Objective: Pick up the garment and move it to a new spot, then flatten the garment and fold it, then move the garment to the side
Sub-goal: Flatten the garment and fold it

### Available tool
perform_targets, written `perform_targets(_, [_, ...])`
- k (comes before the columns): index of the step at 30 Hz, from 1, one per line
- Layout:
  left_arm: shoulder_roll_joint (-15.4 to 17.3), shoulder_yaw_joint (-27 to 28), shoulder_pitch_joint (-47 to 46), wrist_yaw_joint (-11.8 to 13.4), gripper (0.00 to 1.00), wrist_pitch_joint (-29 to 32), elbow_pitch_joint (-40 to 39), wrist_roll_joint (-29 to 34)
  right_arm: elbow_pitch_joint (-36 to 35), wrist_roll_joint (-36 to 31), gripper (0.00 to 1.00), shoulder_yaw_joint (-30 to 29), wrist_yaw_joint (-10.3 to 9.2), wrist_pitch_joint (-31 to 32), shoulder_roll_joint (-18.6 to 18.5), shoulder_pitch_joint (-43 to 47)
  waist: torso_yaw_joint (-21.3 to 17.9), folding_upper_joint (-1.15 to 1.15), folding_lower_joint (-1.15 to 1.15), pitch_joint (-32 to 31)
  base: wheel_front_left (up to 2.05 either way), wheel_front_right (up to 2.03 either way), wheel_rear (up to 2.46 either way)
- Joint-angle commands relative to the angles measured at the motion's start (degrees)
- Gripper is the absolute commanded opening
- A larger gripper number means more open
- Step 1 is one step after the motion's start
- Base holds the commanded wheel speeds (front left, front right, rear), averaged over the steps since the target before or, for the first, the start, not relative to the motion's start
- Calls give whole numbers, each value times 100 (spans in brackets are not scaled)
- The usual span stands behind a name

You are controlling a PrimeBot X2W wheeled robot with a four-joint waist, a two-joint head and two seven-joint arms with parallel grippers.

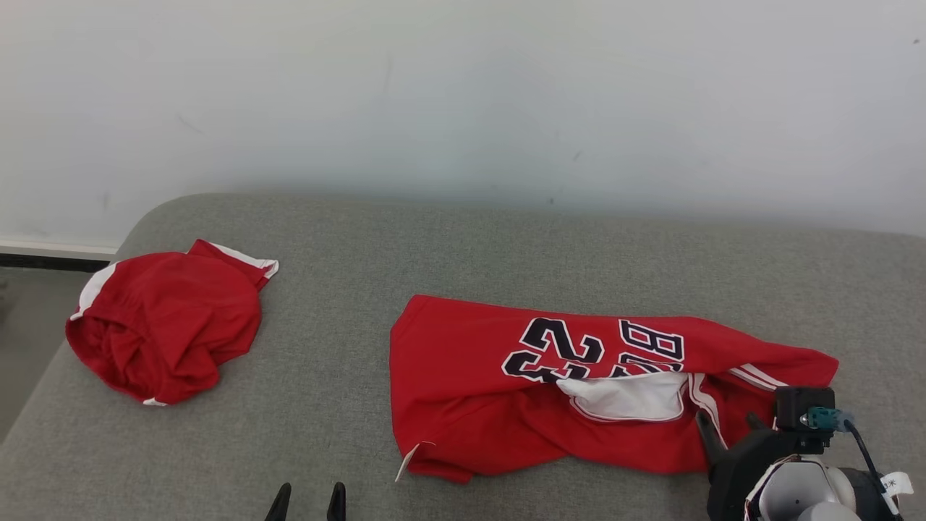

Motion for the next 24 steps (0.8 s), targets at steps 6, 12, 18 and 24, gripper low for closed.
perform_targets(6, [-3, -93, -84, -5, 100, -19, 19, -26, 223, -601, 100, -140, -13, 286, -52, -220, 230, 0, 0, 83, 0, 0, 0])
perform_targets(12, [13, -120, -92, 0, 100, -19, 36, -34, 687, -1097, 100, -290, -13, 416, -206, -419, 469, 0, 0, 147, 0, 0, 0])
perform_targets(18, [21, -103, -56, 0, 100, -19, 29, -44, 894, -1265, 44, -458, -13, 244, -177, -519, 582, 0, 0, 174, 0, 0, 0])
perform_targets(24, [21, -66, -19, 0, 100, -19, 41, -58, 1018, -1373, 0, -596, -13, 94, -139, -572, 554, 0, 0, 161, 0, 0, 0])
